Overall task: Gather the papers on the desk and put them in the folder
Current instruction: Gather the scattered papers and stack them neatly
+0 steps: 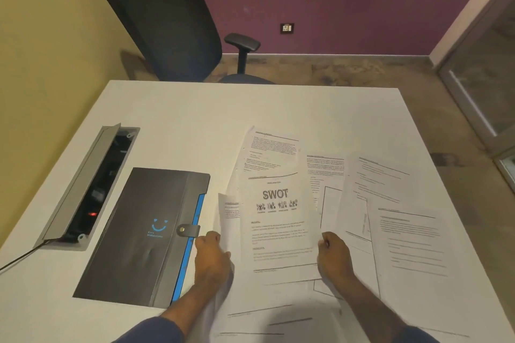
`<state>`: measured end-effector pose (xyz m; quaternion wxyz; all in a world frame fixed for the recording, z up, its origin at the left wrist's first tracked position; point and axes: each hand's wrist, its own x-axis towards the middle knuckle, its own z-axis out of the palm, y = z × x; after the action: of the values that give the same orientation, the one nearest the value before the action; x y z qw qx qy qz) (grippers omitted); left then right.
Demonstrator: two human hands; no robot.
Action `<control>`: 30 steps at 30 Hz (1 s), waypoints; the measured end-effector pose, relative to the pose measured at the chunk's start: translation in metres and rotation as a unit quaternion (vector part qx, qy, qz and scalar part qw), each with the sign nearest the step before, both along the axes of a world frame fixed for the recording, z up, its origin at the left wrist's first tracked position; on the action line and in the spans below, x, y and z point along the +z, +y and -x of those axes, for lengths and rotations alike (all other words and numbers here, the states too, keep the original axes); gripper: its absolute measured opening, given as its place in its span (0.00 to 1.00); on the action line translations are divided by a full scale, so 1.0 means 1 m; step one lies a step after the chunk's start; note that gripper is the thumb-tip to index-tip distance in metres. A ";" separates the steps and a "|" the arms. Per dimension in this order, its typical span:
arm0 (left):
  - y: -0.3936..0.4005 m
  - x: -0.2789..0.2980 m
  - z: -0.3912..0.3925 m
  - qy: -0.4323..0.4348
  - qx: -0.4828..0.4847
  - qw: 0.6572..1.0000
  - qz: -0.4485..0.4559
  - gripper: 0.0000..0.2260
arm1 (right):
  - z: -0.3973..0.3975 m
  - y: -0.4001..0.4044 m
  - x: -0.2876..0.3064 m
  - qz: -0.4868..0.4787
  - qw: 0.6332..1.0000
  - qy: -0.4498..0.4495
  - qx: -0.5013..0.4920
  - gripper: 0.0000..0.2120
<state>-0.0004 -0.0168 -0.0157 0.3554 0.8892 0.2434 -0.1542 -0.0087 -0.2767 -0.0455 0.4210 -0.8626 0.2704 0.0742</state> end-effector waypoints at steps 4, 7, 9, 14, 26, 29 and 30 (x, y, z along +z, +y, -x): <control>0.006 0.008 0.003 -0.048 0.096 0.987 0.120 0.30 | 0.007 0.010 0.001 -0.037 0.999 0.018 0.003 0.17; 0.014 0.013 0.004 -0.032 0.108 0.979 0.171 0.19 | 0.010 0.016 0.008 -0.040 0.998 0.025 0.035 0.19; 0.021 0.014 0.005 0.004 0.107 0.973 0.203 0.13 | 0.012 0.022 0.012 -0.055 0.996 0.033 0.056 0.18; 0.026 0.014 0.012 0.031 0.156 0.927 0.338 0.11 | 0.019 0.041 0.026 -0.089 0.990 0.032 0.101 0.21; 0.033 0.065 0.004 -0.027 0.054 0.897 0.439 0.12 | 0.018 0.037 0.065 -0.339 0.940 0.021 0.021 0.17; 0.043 0.099 0.001 -0.045 0.018 0.907 0.419 0.08 | 0.002 0.030 0.085 -0.248 0.963 0.013 0.100 0.32; 0.046 0.110 0.000 -0.046 -0.005 0.912 0.408 0.07 | -0.002 0.030 0.093 -0.255 0.960 0.006 0.118 0.36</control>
<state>-0.0008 0.0293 0.0945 0.6973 0.6742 0.1385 -0.2001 -0.0066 -0.2472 0.0475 0.6133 -0.7521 0.1414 0.1953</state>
